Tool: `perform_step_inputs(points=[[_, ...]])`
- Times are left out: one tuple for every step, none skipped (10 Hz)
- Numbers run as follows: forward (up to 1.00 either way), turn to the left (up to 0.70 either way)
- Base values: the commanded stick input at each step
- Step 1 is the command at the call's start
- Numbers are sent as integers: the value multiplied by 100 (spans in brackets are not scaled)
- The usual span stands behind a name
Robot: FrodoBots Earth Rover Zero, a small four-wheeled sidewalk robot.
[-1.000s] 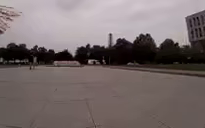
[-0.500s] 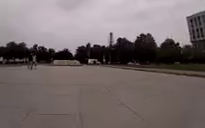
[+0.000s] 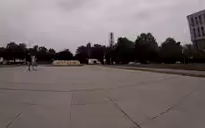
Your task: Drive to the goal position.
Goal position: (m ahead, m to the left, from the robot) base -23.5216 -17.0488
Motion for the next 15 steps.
perform_step_inputs(points=[[74, -32], [0, -45], [0, -45], [0, -45], [0, -45], [0, -45], [0, -45], [0, -45], [0, -45], [0, -45], [0, -45], [0, -45], [0, -45], [0, -45], [0, -45]])
